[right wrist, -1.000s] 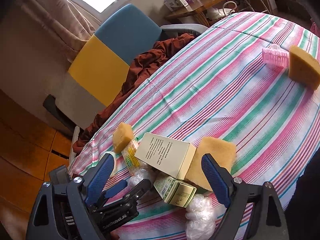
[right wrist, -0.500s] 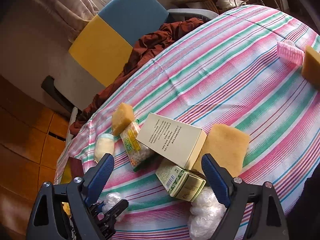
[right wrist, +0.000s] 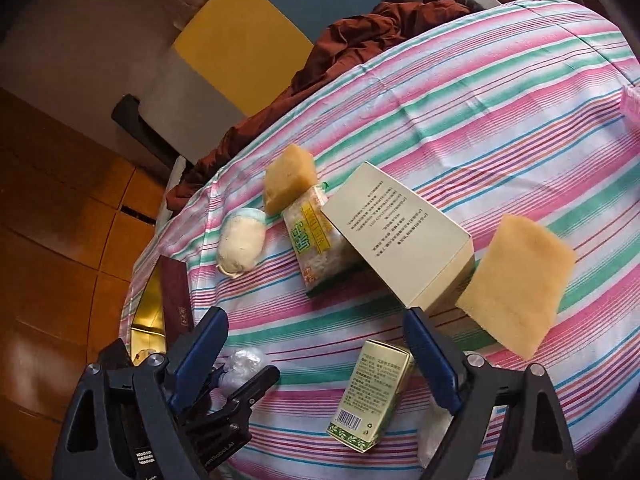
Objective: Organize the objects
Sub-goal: 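Grasp the white plastic-wrapped bundle with the left gripper while the right grasps the small green box, then carry the wrapped bundle into the gold tray and open the left gripper, then carry the small green box into the gold tray and open the right gripper, then move both grippers back to the pile and grasp the cream box with the right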
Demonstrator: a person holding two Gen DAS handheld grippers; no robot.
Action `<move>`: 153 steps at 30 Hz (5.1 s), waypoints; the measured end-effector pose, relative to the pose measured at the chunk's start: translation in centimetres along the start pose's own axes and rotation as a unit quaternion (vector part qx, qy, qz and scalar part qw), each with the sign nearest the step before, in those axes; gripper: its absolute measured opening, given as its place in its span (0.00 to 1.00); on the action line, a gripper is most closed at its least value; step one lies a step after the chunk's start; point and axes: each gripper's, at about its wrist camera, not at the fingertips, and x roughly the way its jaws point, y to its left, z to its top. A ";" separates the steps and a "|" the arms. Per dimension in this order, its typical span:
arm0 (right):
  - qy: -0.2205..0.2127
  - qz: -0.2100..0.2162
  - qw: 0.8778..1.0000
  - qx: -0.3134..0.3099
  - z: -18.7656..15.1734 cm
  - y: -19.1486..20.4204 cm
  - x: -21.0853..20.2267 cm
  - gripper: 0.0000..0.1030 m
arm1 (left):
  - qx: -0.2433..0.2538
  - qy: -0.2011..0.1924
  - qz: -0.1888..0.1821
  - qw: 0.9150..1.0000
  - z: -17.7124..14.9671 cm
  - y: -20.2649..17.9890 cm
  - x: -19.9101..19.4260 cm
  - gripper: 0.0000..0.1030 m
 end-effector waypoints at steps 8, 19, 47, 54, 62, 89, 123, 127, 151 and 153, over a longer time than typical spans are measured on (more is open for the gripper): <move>0.044 -0.077 0.996 -0.022 -0.5 0.7 1.5 0.85 | -0.011 -0.006 -0.020 1.000 -0.1 0.7 -0.2 0.39; 0.104 -0.194 0.972 -0.082 -3.2 2.4 3.7 0.38 | -0.010 -0.014 -0.027 0.999 -0.4 0.8 -0.3 0.39; 0.091 -0.206 0.955 -0.192 -4.7 4.8 5.0 0.29 | -0.064 -0.107 0.004 0.992 -1.1 7.1 -11.8 0.36; 0.090 -0.210 0.953 -0.200 -5.1 4.7 4.7 0.29 | -0.134 -0.125 0.057 0.981 -2.3 14.8 -15.4 0.36; 0.091 -0.217 0.950 -0.207 -5.4 4.8 4.3 0.29 | -0.196 -0.125 0.135 0.963 -5.3 23.0 -17.7 0.36; 0.089 -0.230 0.943 -0.223 -6.0 6.3 5.7 0.29 | -0.295 -0.096 0.200 0.930 -6.5 33.4 -16.5 0.55; 0.060 -0.039 0.926 -0.370 -11.2 27.3 8.9 0.29 | -0.252 -0.186 0.214 0.925 -13.6 23.2 -24.0 0.86; 0.100 -0.032 0.914 -0.393 -13.9 29.6 12.8 0.29 | -0.264 -0.192 0.218 0.920 -14.5 23.7 -24.5 0.94; 0.083 -0.023 0.896 -0.435 -18.6 30.2 13.5 0.89 | -0.266 -0.187 0.256 0.910 -15.4 23.8 -24.9 1.00; 0.069 -0.025 0.900 -0.429 -18.1 29.8 12.6 0.89 | -0.256 -0.186 0.253 0.914 -15.0 23.3 -24.8 1.00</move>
